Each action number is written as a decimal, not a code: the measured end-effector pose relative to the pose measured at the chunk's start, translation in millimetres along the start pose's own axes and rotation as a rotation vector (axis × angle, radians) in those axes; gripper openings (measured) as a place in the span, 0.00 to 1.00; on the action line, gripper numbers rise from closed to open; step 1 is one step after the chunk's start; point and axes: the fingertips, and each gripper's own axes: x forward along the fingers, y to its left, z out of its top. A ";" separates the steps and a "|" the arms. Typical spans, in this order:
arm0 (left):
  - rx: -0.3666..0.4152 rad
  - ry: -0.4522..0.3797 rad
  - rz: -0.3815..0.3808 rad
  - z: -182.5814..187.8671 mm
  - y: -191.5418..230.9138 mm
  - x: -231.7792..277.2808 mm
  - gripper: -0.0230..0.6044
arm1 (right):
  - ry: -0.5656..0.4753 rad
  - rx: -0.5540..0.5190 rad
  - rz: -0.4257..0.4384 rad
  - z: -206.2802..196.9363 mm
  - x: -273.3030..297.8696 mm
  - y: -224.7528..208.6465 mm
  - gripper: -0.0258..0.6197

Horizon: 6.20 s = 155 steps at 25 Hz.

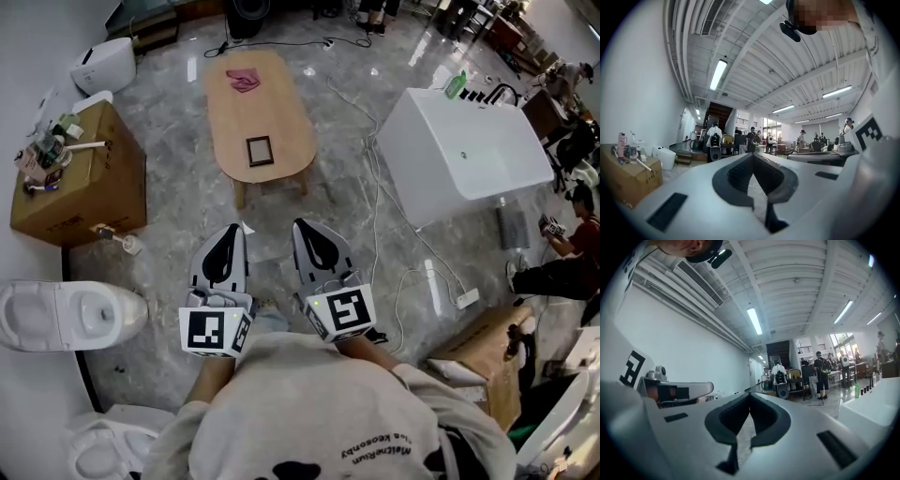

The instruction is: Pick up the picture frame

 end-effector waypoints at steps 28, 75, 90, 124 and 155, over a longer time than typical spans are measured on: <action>-0.036 0.015 -0.067 -16.8 92.7 96.6 0.05 | 0.002 0.031 -0.075 -10.5 127.9 -34.8 0.05; -0.036 0.067 0.223 -43.2 236.3 416.3 0.05 | 0.055 -0.052 0.226 -14.3 474.3 -219.1 0.05; -0.043 0.172 0.092 -66.5 239.5 438.7 0.05 | 0.152 -0.010 0.137 -43.2 474.1 -226.9 0.05; -0.097 0.225 0.037 -189.7 281.6 458.8 0.05 | 0.225 0.015 0.048 -162.5 512.8 -232.6 0.05; -0.154 0.338 0.069 -327.3 303.2 468.5 0.05 | 0.362 0.043 0.042 -306.2 521.6 -249.2 0.05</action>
